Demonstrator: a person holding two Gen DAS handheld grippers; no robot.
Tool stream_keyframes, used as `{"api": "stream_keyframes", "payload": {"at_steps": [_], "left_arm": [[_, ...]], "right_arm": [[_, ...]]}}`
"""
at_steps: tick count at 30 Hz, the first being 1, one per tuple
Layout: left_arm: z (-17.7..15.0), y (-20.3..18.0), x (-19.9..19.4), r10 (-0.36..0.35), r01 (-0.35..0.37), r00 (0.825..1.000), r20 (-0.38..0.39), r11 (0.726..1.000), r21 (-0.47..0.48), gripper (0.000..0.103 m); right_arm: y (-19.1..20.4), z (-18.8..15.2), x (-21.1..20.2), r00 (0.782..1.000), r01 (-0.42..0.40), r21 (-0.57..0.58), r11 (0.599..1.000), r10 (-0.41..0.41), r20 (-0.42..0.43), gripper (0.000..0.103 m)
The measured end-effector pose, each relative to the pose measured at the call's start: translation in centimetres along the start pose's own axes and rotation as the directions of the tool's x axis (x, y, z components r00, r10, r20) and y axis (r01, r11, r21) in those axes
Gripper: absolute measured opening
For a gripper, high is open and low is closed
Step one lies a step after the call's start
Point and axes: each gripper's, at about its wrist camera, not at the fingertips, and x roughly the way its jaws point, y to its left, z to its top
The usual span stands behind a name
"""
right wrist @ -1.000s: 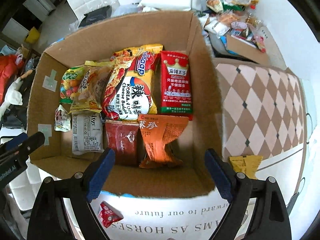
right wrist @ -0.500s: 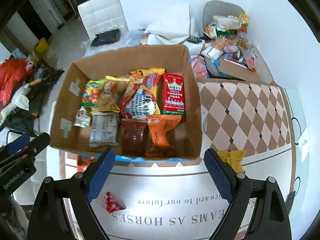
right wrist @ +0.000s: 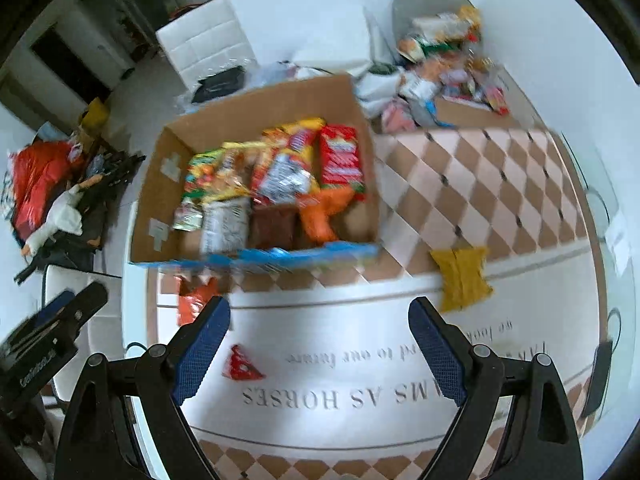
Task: Organize snacks
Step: 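Lift both tools out of the box toward the table, then grasp the yellow bag with the right tool while the left tool grasps the red triangle packet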
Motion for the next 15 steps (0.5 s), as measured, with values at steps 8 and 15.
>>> {"api": "stream_keyframes", "payload": {"at_steps": [8,15], "left_arm": [[-4.7,-0.5,5.8,0.022,-0.031,0.987,-0.158,0.998,-0.052,0.07],[-8.3,-2.2,12.6,0.002,-0.033,0.942,-0.335,0.996,-0.087,0.07]], "right_arm": [[-8.9,-1.2,3.8,0.995,0.074,0.115,0.991,-0.066,-0.072,0.095],[-14.8,-0.7,9.0,0.983,0.133,0.161,0.978,-0.109,-0.149,0.095]]}}
